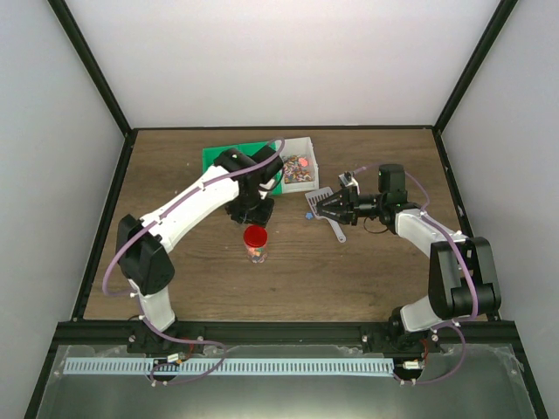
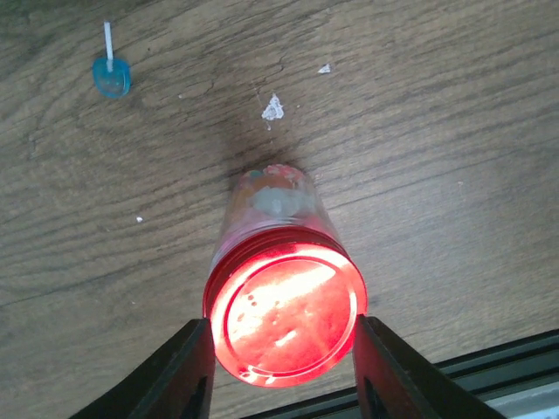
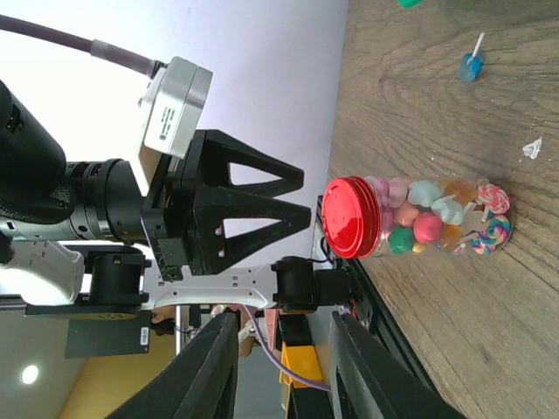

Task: Pack the candies
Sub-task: Close the bottle lid on the packing bottle.

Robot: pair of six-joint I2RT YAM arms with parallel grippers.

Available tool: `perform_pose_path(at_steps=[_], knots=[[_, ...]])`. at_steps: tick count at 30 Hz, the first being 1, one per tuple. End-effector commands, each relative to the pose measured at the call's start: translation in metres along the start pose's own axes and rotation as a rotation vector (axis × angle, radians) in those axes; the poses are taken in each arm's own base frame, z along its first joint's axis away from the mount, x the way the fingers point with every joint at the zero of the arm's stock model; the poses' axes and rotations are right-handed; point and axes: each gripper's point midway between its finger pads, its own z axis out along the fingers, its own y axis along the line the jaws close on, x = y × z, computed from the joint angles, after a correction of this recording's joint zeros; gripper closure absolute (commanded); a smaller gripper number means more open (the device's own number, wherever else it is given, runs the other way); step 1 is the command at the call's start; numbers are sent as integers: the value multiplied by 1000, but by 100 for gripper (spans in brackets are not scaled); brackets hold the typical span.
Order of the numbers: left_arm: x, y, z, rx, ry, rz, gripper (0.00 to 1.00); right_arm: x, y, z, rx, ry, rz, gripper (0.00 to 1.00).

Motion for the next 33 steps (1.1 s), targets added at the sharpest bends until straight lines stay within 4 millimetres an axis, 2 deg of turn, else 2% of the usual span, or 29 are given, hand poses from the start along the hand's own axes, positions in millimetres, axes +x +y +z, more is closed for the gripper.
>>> perform_pose_path(at_steps=[1, 14, 24, 33], knots=[[-1, -5, -13, 31, -27, -1, 60, -3, 4, -3, 5, -15, -20, 69], [17, 11, 11, -45, 43, -5, 85, -5, -3, -2, 3, -4, 3, 69], [32, 16, 26, -60, 88, 0, 86, -8, -6, -1, 7, -4, 17, 69], [11, 6, 6, -27, 26, 1, 85, -7, -5, -2, 6, -4, 12, 69]])
